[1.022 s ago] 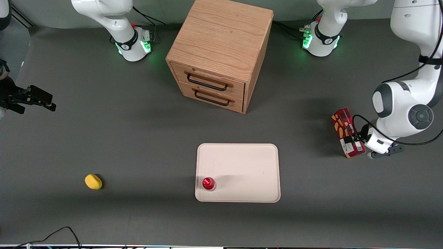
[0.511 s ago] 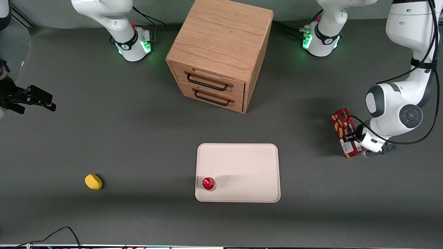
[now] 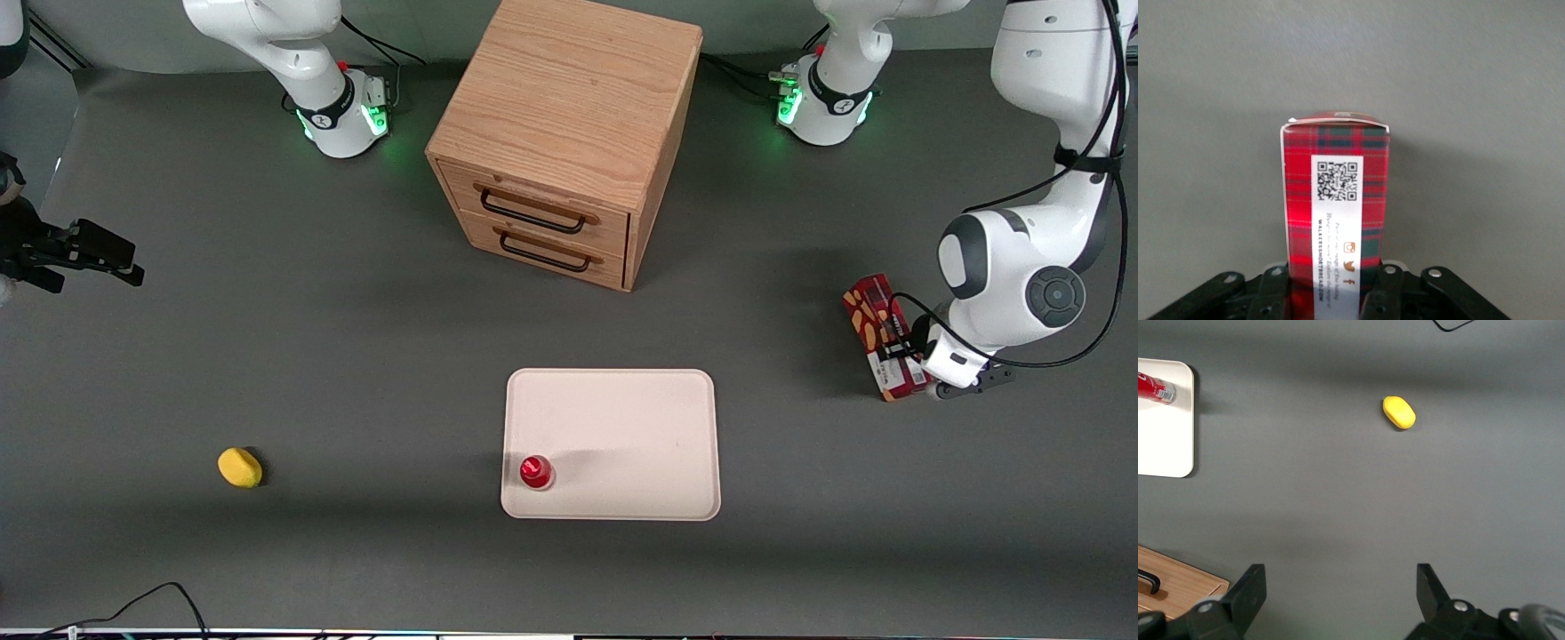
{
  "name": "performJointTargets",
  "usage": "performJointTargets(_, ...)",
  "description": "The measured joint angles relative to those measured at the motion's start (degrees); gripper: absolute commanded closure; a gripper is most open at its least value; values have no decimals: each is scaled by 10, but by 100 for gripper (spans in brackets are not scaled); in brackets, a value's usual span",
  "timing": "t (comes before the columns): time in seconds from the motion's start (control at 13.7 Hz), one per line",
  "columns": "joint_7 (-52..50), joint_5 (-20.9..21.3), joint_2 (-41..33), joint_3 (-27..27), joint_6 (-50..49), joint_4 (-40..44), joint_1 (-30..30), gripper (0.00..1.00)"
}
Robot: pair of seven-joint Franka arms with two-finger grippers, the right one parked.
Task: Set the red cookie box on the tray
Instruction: 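Close the left gripper around the cookie box's middle, then lift the cookie box with the left gripper toward the cabinet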
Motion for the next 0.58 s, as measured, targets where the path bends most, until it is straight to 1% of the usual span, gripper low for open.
performJointTargets(0.15,0,-1,-51,-4,-56,4,-7,100)
performJointTargets(0.29,0,-1,-109,-4,-136,19,-16,100)
performJointTargets(0.44,0,1,-148,-6,-232,55,-21,100)
performJointTargets(0.58,0,9,-165,-9,-330,115,-24,100)
